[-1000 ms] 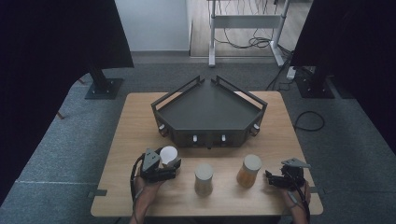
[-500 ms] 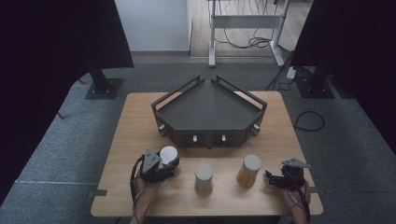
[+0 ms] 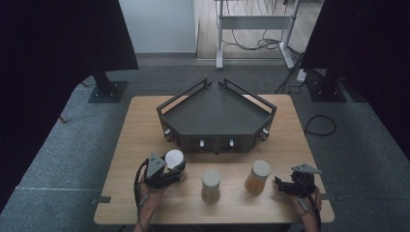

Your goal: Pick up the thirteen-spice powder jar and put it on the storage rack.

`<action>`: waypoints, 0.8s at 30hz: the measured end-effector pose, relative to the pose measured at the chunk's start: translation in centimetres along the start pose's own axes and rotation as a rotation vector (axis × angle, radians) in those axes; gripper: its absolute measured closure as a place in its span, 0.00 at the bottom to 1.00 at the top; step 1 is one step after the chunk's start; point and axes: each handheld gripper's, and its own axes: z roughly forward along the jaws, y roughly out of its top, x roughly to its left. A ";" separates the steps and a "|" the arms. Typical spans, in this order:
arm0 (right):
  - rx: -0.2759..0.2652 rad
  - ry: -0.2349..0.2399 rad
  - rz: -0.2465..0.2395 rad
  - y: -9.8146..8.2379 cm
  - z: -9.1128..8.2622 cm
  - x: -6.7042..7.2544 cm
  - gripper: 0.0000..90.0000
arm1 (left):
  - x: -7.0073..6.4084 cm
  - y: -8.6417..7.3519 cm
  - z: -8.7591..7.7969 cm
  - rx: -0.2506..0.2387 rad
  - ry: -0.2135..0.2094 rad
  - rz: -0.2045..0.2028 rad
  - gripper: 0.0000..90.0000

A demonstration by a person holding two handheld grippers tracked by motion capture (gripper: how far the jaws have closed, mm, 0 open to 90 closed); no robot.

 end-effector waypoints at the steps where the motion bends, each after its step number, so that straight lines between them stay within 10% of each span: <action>1: 0.000 0.000 0.000 0.0 0.0 0.0 0.10 | 0.0 0.1 0.0 -0.002 0.001 0.000 0.34; 24: 0.000 0.000 0.000 0.0 0.0 0.0 0.10 | 0.3 2.7 -0.3 -0.025 -0.001 0.015 0.34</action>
